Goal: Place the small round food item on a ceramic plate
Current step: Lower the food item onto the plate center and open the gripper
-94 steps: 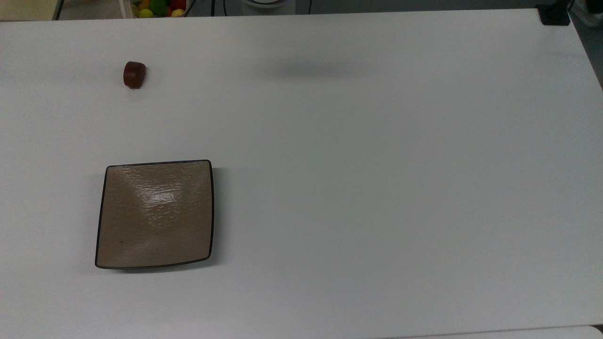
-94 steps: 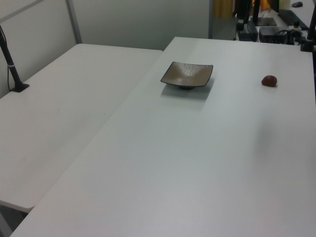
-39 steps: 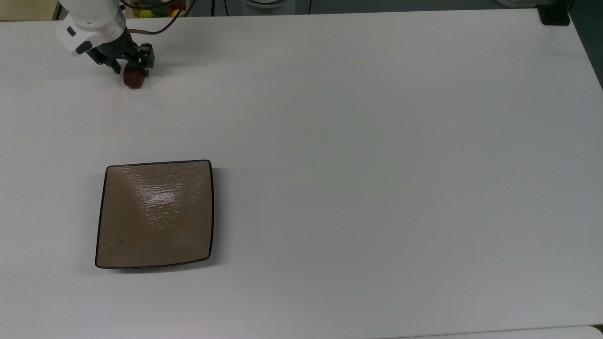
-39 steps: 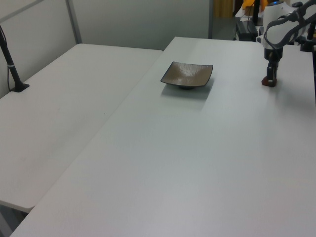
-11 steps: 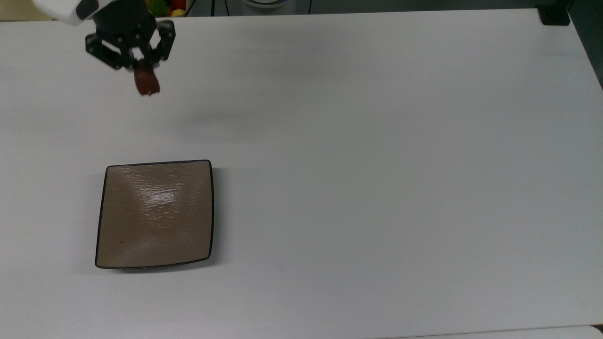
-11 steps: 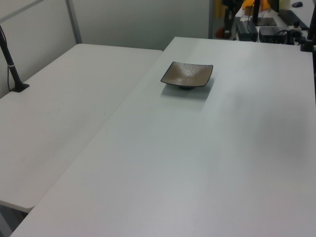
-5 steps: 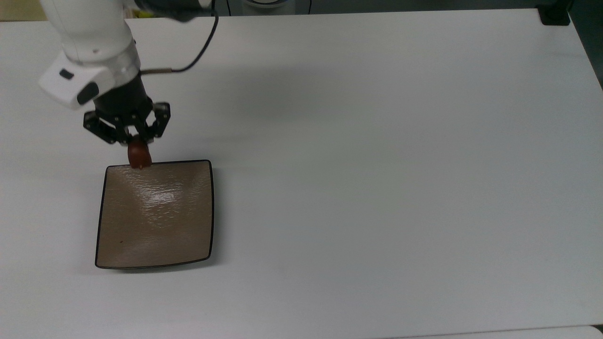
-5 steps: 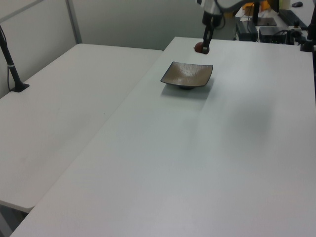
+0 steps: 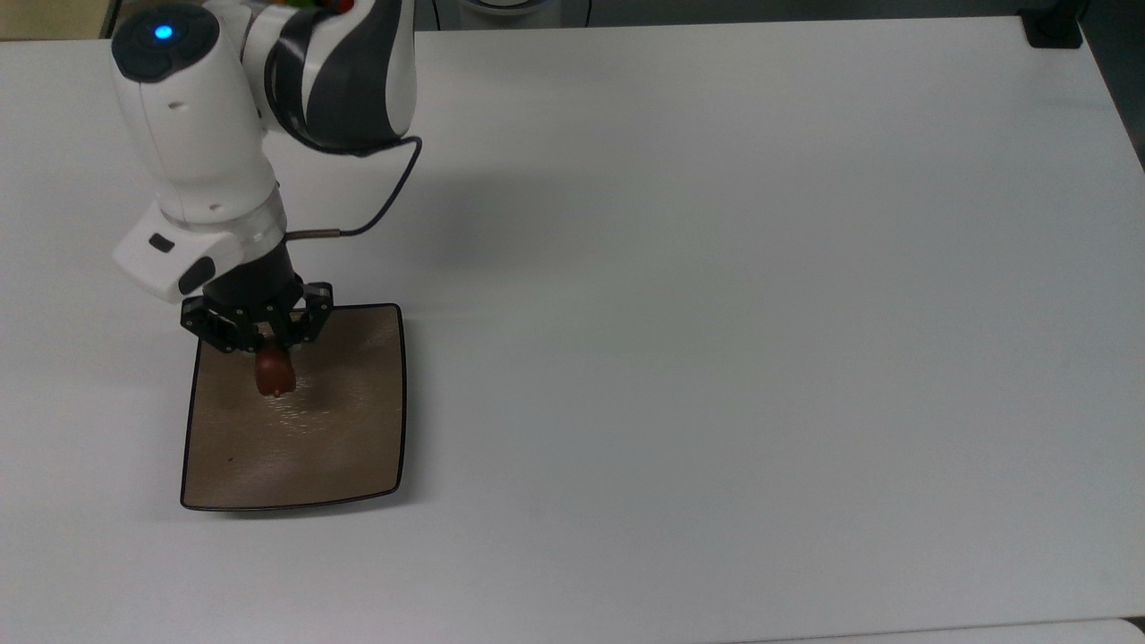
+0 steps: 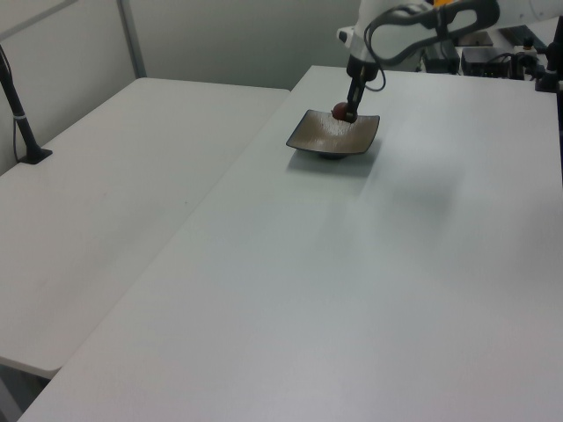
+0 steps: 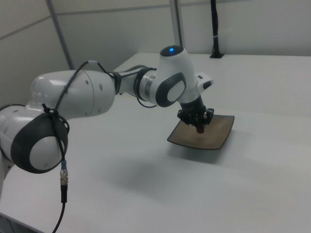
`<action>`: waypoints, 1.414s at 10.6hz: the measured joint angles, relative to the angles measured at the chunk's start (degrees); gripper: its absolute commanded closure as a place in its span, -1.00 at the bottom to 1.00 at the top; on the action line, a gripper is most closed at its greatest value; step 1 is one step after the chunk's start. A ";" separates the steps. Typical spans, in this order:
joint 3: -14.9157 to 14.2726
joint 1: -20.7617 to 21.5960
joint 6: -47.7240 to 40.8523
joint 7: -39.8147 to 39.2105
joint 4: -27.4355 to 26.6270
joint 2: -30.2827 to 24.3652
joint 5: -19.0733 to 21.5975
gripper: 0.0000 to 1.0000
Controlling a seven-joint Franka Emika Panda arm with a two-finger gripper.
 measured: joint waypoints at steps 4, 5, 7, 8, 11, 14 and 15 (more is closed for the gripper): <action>0.35 0.06 1.32 0.03 2.51 3.84 0.00 0.63; 0.40 0.07 2.23 0.04 2.80 4.53 0.00 0.61; 0.52 0.18 3.14 0.06 3.01 5.53 0.00 0.55; 0.66 0.25 3.42 0.07 3.03 5.84 0.00 0.45; 0.93 0.54 4.83 0.22 3.05 6.61 0.00 -0.37; 0.95 0.76 4.84 1.13 3.06 7.06 0.01 -0.64; 0.95 0.77 4.85 1.25 3.06 7.14 0.01 -1.00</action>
